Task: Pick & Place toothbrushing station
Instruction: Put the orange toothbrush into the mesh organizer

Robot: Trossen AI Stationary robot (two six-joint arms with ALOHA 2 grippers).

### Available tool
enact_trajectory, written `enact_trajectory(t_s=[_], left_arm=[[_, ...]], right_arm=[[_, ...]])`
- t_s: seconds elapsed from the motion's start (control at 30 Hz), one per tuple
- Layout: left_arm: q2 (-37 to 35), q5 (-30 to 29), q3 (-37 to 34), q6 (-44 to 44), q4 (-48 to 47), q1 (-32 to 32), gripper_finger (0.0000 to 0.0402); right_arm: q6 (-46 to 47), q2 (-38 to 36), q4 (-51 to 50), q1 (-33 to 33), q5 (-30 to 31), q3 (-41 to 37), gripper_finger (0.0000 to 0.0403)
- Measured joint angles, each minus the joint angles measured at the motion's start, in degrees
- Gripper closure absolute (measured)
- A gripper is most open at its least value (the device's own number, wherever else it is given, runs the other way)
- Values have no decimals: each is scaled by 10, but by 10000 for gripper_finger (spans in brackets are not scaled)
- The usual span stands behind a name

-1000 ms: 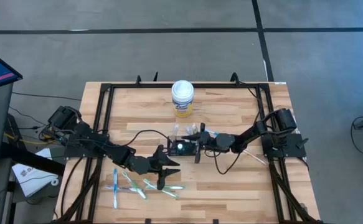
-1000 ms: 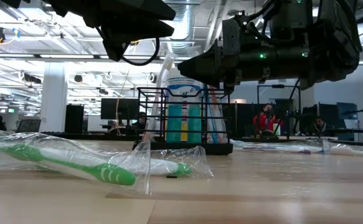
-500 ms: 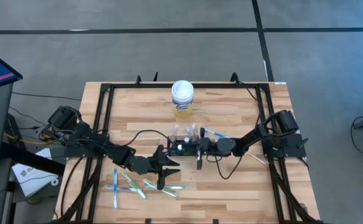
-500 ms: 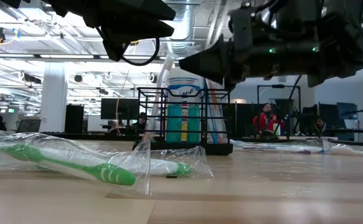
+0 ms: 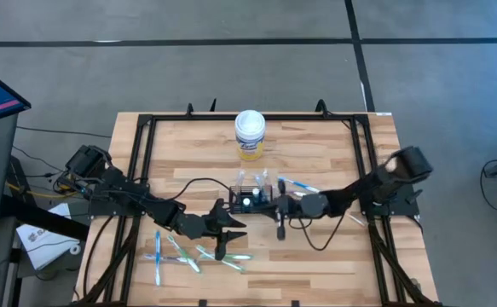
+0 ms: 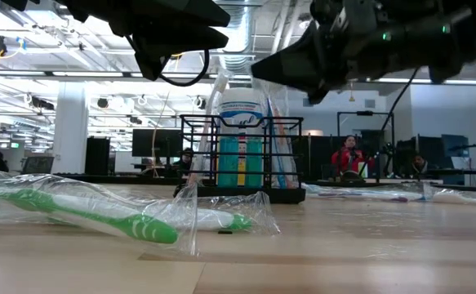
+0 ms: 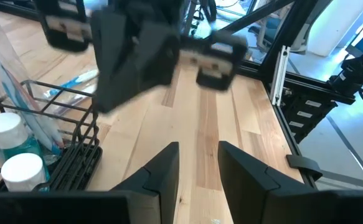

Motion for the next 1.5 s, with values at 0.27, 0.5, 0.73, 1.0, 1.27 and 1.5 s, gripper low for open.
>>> enact_trajectory(t_s=[0.27, 0.5, 0.73, 1.0, 1.27, 1.5], left_arm=[[0, 0, 0, 0, 0, 0, 296], [0, 0, 0, 0, 0, 0, 296], [0, 0, 0, 0, 0, 0, 296], [0, 0, 0, 0, 0, 0, 296], [0, 0, 0, 0, 0, 0, 296], [0, 0, 0, 0, 0, 0, 296]], right_arm=[[66, -163, -273, 10, 8, 0, 402], [138, -267, -474, 8, 25, 0, 402], [244, -308, -669, -15, 35, 0, 401], [319, -313, -798, -51, -15, 0, 398], [367, -312, -908, -72, -116, 0, 397], [399, -312, -971, -70, -146, 0, 369]])
